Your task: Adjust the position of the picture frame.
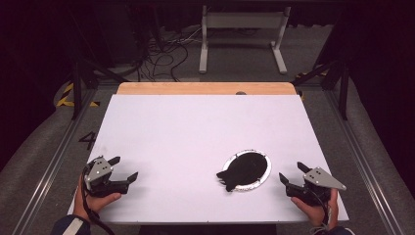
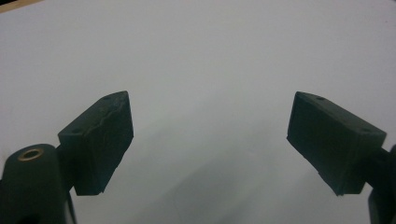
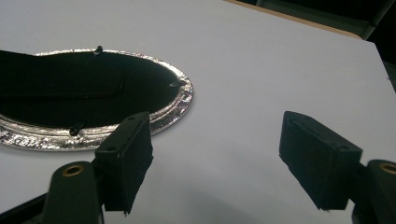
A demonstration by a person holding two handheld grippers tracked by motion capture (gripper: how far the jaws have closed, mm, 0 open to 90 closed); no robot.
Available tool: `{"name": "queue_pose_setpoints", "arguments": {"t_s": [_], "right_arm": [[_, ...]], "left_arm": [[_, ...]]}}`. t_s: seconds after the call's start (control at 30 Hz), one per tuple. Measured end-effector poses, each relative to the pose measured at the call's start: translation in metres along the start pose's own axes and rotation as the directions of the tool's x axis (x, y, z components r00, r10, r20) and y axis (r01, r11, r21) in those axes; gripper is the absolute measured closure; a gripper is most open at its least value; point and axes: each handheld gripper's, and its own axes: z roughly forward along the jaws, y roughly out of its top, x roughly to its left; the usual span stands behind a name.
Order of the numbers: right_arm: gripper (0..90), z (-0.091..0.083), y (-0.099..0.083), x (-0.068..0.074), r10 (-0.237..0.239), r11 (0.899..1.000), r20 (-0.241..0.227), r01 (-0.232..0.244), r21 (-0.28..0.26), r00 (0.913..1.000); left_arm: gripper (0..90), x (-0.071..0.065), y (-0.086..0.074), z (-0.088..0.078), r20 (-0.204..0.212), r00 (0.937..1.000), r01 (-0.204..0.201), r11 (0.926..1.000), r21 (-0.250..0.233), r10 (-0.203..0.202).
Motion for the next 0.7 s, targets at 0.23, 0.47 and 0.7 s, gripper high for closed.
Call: {"name": "queue_pose_setpoints", "arguments": {"t_s": [0.23, 0.47, 0.7], "right_arm": [[30.1, 0.004, 0.002, 0.0, 0.001, 1.0, 0.0, -0.001, 0.022, 1.0], [50.1, 0.011, 0.004, 0.001, -0.008, 0.997, -0.014, 0.009, 0.072, 0.9999], [76.3, 0.022, 0.006, -0.003, 0.025, 0.989, -0.034, -0.019, 0.15, 0.9991]], "left_arm": [[16.2, -0.004, 0.0, 0.002, 0.004, 0.9999, -0.012, 0.9998, 0.017, 0.012], [30.7, -0.007, 0.0, 0.001, 0.027, 0.9988, -0.04, 0.9988, 0.029, 0.04], [78.7, -0.009, 0.007, 0.004, 0.087, 0.9946, -0.06, 0.9974, 0.041, 0.056]]}}
